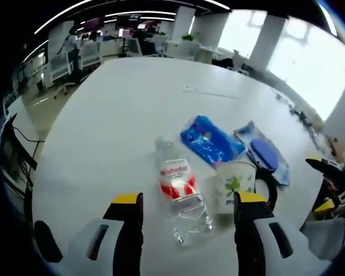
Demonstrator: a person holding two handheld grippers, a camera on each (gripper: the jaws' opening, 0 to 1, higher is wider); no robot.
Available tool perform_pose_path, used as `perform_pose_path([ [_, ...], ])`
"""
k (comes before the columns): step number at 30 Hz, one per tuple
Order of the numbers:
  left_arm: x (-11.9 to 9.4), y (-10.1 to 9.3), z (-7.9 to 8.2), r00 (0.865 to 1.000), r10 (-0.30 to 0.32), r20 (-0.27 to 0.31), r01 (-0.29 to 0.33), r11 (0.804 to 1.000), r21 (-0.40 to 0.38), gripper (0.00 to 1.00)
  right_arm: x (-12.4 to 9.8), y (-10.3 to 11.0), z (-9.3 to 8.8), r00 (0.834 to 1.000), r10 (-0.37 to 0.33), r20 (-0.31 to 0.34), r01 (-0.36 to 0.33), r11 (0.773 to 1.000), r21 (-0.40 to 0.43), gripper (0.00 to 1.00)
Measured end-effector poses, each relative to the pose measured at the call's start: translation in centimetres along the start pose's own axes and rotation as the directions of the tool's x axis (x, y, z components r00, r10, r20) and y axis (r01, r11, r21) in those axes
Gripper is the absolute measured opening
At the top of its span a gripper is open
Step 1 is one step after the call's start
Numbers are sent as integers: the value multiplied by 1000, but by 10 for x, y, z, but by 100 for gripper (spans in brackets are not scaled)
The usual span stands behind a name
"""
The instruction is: Arrange the tabletop items into an orderly group along one side of the table until the central work area is clear of visible clutter.
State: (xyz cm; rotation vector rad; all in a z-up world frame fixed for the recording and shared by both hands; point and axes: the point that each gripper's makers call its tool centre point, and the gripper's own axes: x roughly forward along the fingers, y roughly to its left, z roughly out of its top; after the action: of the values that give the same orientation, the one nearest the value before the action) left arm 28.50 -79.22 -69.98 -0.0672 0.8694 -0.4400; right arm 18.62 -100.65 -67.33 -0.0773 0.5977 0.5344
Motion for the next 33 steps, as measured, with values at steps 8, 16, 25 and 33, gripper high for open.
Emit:
perform_pose_path([
  [8,19,-3,1,998,9,-55,-11,999,-36,54,3,-6,-5,1000,-16,-5,17,1000,24,92],
  [16,33,-1,-3,992,24,-124,-30,998,-48,52,5,-7,-12,1000,-8,-24,8,1000,27,92],
  [25,44,9,-4,984,78,-159,-86,995,-48,48,8,-7,-19,999,-10,-46,11,999,36,92],
  [33,55,11,-4,979,87,-185,-96,995,-38,46,9,-6,-22,999,-6,-48,9,999,50,92],
])
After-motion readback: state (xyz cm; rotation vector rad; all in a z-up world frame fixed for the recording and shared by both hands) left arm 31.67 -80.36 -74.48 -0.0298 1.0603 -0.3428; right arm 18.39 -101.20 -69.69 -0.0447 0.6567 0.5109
